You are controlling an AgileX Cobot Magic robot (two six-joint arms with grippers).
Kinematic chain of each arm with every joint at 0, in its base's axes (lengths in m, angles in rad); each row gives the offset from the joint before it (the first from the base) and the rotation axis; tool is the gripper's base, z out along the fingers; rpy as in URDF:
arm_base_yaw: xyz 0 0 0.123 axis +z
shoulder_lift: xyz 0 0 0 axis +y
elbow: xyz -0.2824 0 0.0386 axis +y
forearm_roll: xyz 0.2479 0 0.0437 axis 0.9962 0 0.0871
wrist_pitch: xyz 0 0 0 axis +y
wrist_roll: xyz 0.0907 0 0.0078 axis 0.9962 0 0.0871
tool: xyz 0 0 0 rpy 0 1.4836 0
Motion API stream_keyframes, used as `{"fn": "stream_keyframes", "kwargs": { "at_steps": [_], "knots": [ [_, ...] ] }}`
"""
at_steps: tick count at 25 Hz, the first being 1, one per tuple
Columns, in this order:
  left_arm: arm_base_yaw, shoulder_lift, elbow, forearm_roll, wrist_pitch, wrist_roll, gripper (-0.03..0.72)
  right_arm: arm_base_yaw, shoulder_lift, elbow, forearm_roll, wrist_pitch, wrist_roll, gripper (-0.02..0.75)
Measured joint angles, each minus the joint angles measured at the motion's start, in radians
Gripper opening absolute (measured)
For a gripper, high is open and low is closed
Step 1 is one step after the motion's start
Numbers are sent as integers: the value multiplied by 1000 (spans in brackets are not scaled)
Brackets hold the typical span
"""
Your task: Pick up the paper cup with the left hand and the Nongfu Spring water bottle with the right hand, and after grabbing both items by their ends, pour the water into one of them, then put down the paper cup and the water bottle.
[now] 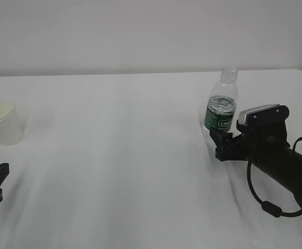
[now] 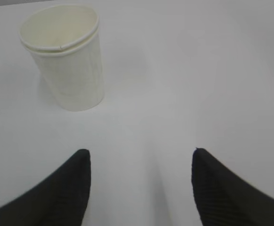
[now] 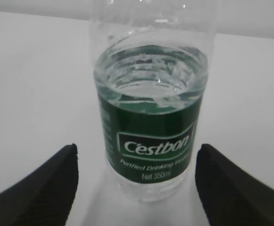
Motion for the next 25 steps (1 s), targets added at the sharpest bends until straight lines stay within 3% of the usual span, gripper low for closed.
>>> {"fn": "stream_keyframes", "kwargs": {
  "at_steps": [25],
  "knots": [
    [0,0,-41,0,0,12,475,0,97,-144,4,-2,7,593]
  ]
}}
